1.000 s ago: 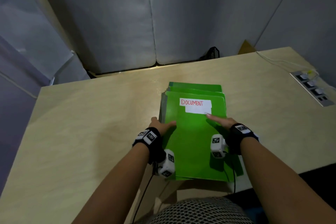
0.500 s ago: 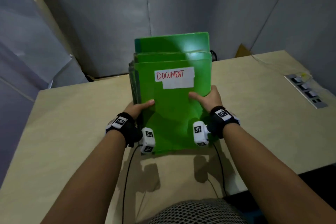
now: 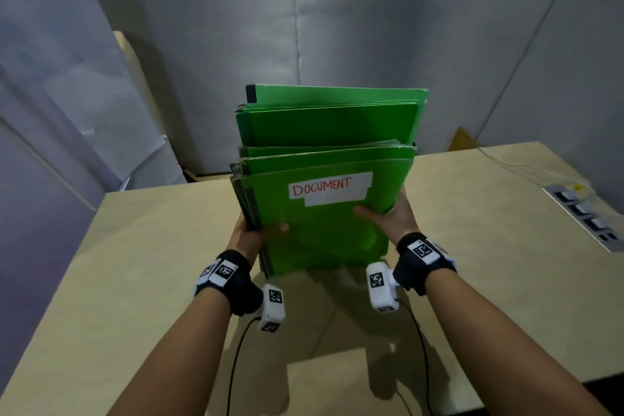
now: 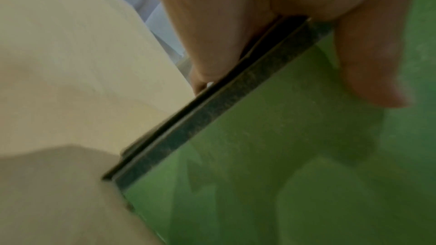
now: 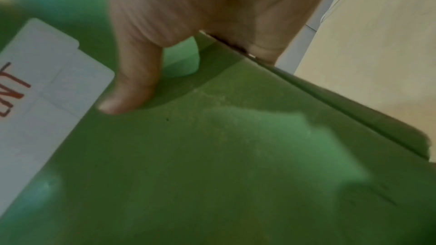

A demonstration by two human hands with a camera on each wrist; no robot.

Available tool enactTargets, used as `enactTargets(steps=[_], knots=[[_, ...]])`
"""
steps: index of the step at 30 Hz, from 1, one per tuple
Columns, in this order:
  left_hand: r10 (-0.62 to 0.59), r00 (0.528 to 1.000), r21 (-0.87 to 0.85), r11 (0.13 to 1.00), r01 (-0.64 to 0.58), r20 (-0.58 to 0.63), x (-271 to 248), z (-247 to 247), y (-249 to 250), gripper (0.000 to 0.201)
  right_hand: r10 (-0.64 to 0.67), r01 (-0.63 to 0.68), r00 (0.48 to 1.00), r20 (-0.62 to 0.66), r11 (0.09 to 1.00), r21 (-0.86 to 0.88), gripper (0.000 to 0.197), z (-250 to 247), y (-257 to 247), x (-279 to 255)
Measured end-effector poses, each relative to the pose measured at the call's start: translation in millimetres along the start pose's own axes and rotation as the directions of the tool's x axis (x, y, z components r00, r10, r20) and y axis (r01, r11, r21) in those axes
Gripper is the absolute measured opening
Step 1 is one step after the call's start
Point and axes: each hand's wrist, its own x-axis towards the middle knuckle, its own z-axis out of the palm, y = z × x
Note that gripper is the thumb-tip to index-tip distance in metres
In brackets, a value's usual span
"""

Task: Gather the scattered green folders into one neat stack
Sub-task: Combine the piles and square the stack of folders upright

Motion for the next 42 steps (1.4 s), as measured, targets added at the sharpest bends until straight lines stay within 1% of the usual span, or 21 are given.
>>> enactTargets(steps=[1, 2, 4, 5, 6, 8, 11, 14, 15, 18, 22, 23, 24, 27, 29, 30, 33, 35, 37, 39, 42], knots=[[0.008, 1.000, 0.022, 1.000, -0.008, 0.022, -2, -1, 2, 0.087, -0.004, 0.004, 1.000, 0.020, 1.000, 0.012, 0.116, 0, -2, -2], [0.025, 0.999, 0.038, 0.999, -0.026, 0.047, -5, 0, 6, 0.096, -0.010, 0.009, 0.999, 0.038, 1.000, 0.024, 0.107, -1, -6, -4], [0.074, 0.994, 0.021, 0.997, -0.076, 0.081, -10, 2, 21, 0.105, -0.041, 0.038, 0.998, 0.048, 0.998, 0.060, 0.063, -3, -18, -12], [0.112, 0.989, 0.005, 0.994, -0.113, 0.099, -12, 4, 30, 0.106, -0.064, 0.059, 0.997, 0.054, 0.994, 0.089, 0.050, -3, -23, -15], [0.153, 0.981, -0.007, 0.988, -0.153, 0.123, -14, 6, 40, 0.107, -0.079, 0.073, 0.996, 0.043, 0.988, 0.133, 0.054, -3, -28, -18], [0.222, 0.964, -0.019, 0.975, -0.222, 0.145, -18, 10, 61, 0.106, -0.070, 0.075, 0.997, -0.031, 0.973, 0.220, 0.086, -3, -35, -20], [0.268, 0.956, -0.042, 0.963, -0.265, 0.118, -22, 12, 77, 0.095, -0.078, 0.114, 0.988, -0.132, 0.950, 0.290, 0.099, 0, -44, -16], [0.273, 0.956, -0.029, 0.962, -0.272, 0.111, -26, 14, 77, 0.092, -0.074, 0.132, 0.978, -0.195, 0.943, 0.305, 0.126, 4, -64, -20], [0.270, 0.956, -0.027, 0.963, -0.269, 0.111, -26, 14, 76, 0.092, -0.077, 0.137, 0.977, -0.198, 0.942, 0.307, 0.128, 5, -69, -21], [0.248, 0.960, 0.008, 0.968, -0.251, 0.133, -27, 11, 69, 0.102, -0.111, 0.180, 0.968, -0.224, 0.931, 0.317, 0.094, 6, -81, -23], [0.182, 0.966, 0.080, 0.977, -0.199, 0.182, -29, 3, 62, 0.119, -0.109, 0.172, 0.969, -0.223, 0.943, 0.285, 0.059, 6, -87, -15], [0.176, 0.966, 0.091, 0.976, -0.195, 0.188, -30, 2, 62, 0.120, -0.129, 0.187, 0.967, -0.222, 0.946, 0.265, 0.052, 5, -86, -11], [0.175, 0.966, 0.095, 0.976, -0.196, 0.190, -33, 3, 64, 0.120, -0.128, 0.182, 0.966, -0.226, 0.954, 0.237, 0.055, 5, -83, -8], [0.232, 0.954, 0.023, 0.970, -0.241, 0.191, -38, 9, 82, 0.106, -0.087, 0.144, 0.963, -0.255, 0.965, 0.218, 0.080, 4, -75, 1], [0.248, 0.959, -0.011, 0.968, -0.249, 0.138, -36, 14, 98, 0.101, -0.038, 0.104, 0.968, -0.248, 0.961, 0.257, 0.104, 4, -70, 6], [0.244, 0.965, 0.003, 0.969, -0.246, 0.100, -36, 18, 107, 0.101, -0.010, 0.078, 0.971, -0.239, 0.958, 0.276, 0.109, 3, -67, 10], [0.220, 0.975, 0.085, 0.973, -0.217, -0.027, -28, 30, 124, 0.084, 0.007, 0.058, 0.975, -0.220, 0.956, 0.287, 0.080, 1, -69, 10], [0.184, 0.976, 0.106, 0.980, -0.171, -0.120, -25, 39, 129, 0.055, -0.009, 0.073, 0.976, -0.216, 0.954, 0.290, 0.065, 1, -79, 3], [0.180, 0.963, 0.137, 0.978, -0.155, -0.199, -22, 43, 128, 0.022, -0.008, 0.074, 0.977, -0.215, 0.951, 0.300, 0.068, 0, -84, 2], [0.190, 0.948, 0.197, 0.970, -0.141, -0.257, -17, 41, 125, 0.029, -0.025, 0.090, 0.978, -0.208, 0.947, 0.309, 0.066, -1, -86, 2], [0.228, 0.949, 0.202, 0.962, -0.184, -0.220, -15, 37, 122, 0.040, -0.074, 0.136, 0.972, -0.224, 0.952, 0.274, 0.024, 0, -87, 1]])
